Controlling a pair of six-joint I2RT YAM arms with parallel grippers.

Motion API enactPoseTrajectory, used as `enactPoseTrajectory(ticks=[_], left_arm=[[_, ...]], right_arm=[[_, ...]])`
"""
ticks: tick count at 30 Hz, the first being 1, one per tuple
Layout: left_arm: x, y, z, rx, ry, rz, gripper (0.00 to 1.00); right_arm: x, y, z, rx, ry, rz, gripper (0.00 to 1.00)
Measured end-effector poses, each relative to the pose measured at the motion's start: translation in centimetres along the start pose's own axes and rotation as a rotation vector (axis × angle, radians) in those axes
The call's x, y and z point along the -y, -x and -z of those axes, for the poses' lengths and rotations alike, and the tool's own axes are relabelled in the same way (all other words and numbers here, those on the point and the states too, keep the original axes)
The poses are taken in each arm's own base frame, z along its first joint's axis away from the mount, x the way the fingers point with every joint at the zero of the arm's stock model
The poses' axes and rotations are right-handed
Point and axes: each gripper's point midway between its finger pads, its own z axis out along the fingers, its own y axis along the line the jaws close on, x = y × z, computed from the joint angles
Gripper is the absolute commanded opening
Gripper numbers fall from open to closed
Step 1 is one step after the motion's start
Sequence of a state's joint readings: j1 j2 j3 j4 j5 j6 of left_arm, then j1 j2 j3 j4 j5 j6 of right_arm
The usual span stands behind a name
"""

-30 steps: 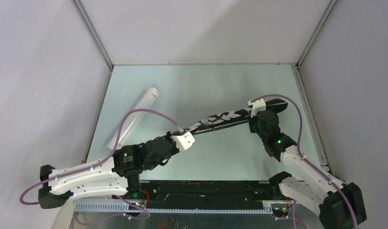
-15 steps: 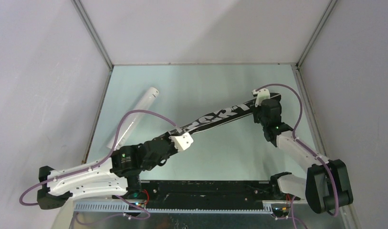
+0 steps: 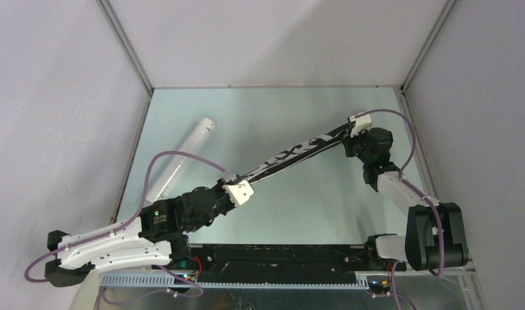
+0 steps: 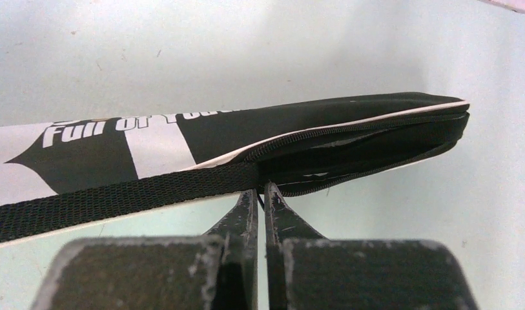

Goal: Pack up the badminton gear
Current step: Zip the racket bag at the center of the board.

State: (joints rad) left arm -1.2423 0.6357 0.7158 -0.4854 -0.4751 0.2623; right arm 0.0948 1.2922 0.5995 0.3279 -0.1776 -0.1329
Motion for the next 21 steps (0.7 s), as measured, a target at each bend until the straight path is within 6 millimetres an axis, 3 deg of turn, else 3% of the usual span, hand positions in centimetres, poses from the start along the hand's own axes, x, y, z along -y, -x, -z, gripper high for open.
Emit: enactPoseTrajectory(ticks=[4,10,17,21], left_arm=[[0.0,0.0,0.0,0.002,0.001,0.001,0.0],[-0.2,0.5,-0.1,-0.009,0.004,-0.002,0.0],[-0.5,0.4,0.3,-0.021,0.011,0.0,0.0],[-0.7,0.3,0.8,-0.013,0.013,0.006,0.0]], right_arm=[[-0.3,0.1,0.3,0.012,0.073,-0.005,0.0],[-1.1,1.1,2.4,0.018,0.107,0.024,0.0],[-5.3,2.3,4.3,0.024,0.17,0.1,0.0],[-4.4,1.1,4.4,-0.026,0.119,0.092,0.0]])
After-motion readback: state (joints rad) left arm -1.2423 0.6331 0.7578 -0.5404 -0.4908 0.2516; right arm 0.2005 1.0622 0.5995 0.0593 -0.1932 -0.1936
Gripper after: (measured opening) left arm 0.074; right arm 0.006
